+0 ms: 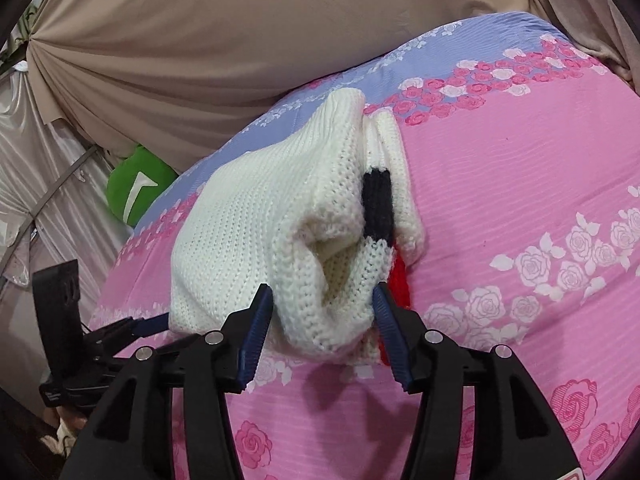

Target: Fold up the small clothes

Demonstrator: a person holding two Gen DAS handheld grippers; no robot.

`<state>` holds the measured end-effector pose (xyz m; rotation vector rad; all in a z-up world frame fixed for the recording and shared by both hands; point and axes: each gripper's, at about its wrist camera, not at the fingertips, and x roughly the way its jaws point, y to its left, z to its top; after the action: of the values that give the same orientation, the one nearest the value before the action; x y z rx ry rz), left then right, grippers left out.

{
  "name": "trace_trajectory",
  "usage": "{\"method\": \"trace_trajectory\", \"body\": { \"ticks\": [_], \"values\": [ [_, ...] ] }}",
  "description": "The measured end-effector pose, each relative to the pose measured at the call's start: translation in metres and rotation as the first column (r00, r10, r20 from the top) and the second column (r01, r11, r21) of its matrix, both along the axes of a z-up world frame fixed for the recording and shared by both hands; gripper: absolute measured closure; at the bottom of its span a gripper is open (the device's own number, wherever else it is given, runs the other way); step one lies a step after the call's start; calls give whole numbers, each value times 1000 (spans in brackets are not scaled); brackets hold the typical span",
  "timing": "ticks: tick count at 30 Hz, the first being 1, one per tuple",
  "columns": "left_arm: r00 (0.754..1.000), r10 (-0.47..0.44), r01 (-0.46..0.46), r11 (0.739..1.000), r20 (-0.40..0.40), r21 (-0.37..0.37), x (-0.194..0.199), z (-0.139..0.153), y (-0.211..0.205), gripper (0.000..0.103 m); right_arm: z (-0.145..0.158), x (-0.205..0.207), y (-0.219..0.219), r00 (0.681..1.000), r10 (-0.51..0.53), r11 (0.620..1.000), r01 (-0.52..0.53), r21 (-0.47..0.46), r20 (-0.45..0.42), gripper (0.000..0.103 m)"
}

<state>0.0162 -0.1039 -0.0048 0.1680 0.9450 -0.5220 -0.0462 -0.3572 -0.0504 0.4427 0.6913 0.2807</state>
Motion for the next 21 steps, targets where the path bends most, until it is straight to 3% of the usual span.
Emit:
{"method": "trace_trajectory", "body": {
  "ticks": [4, 11, 16, 17, 18, 20, 21],
  "values": [
    [999, 32, -32, 999, -34, -24, 12, -3, 12, 26, 12, -7, 7, 999, 16, 999, -15, -34, 41, 51],
    [999, 23, -23, 1000, -24, 5, 12, -5, 11, 26, -6, -8, 4, 1000, -1, 1000, 1, -6, 7, 51],
    [1000, -22, 21, 998, 17, 53, 4, -7, -1, 27, -6, -6, 6, 1000, 7, 1000, -6, -18, 7, 68],
    [1000, -20, 18, 998, 21, 55, 5, -7, -2, 30, -4, -4, 7, 1000, 20, 1000, -20, -21, 9, 85],
    [1000, -22, 21, 999, 16, 40, 7, -6, -1, 39, -1, -3, 9, 1000, 25, 999, -25, -27, 16, 88],
    [999, -35, 34, 999, -23, -20, 12, -1, 3, 71, 10, -7, 9, 998, 38, 999, -37, -20, 56, 90],
    [999, -22, 21, 999, -27, -33, 15, 4, 6, 74, 17, -13, 6, 995, 39, 999, -40, 4, 91, 91]
  ]
}}
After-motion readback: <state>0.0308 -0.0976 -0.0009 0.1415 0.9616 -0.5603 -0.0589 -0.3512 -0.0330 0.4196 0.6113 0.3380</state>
